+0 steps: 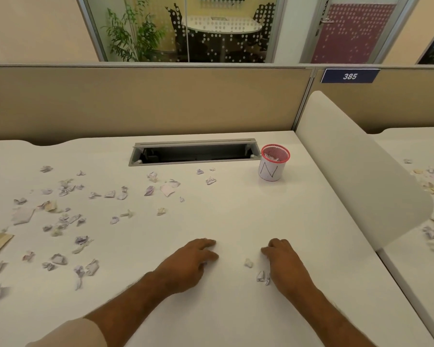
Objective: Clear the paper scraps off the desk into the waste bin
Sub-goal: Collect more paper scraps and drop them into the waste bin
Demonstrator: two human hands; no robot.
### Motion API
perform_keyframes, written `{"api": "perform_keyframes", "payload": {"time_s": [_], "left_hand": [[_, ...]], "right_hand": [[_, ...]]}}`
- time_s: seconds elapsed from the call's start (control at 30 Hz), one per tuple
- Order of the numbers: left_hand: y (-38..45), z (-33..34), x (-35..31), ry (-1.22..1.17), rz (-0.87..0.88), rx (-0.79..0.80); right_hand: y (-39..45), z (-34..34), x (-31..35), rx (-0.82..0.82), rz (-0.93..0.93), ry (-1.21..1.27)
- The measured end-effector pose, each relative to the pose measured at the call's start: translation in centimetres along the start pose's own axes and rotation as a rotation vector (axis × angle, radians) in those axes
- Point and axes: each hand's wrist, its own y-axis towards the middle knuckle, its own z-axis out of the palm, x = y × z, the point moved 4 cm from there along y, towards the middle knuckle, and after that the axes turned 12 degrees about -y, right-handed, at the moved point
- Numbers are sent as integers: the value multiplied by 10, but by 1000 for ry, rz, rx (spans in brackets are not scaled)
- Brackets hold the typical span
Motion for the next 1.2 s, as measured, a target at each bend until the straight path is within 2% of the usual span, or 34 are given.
{"api": "perform_keyframes", "payload": {"time_s": [0.17, 0.33, 0.47, 0.53, 0.67, 0.8, 0.9, 1.03, 1.13, 1.2], "left_hand": [[-15, -1, -1, 0, 7, -186], [-19, 2, -4, 5, -39, -244], [-19, -5, -8, -144, -161, -355], [-21, -7, -16, -261, -215, -435], [-18, -9, -56, -433, -135, -553], [-11, -15, -99, -542, -14, -653], [-6, -11, -120, -569, -38, -628], [-6, 6, -141, -447, -6, -483], [-9, 23, -149, -364, 76, -310], [-12, 28, -149, -348, 132, -272]], "right_hand": [[-5, 1, -2, 25, -28, -39], [-6, -1, -7, 87, 72, 148], [-16, -13, -13, 4, 270, 651], [-20, -16, -9, 16, 347, 965], [-24, -17, 27, 226, 382, 1764], [-26, -19, 62, 360, 357, 2000], [-25, -21, 75, 368, 423, 2164], [-23, -17, 80, 416, 570, 2449], [-20, -7, 66, 371, 637, 2342], [-17, -5, 56, 350, 660, 2279]]}}
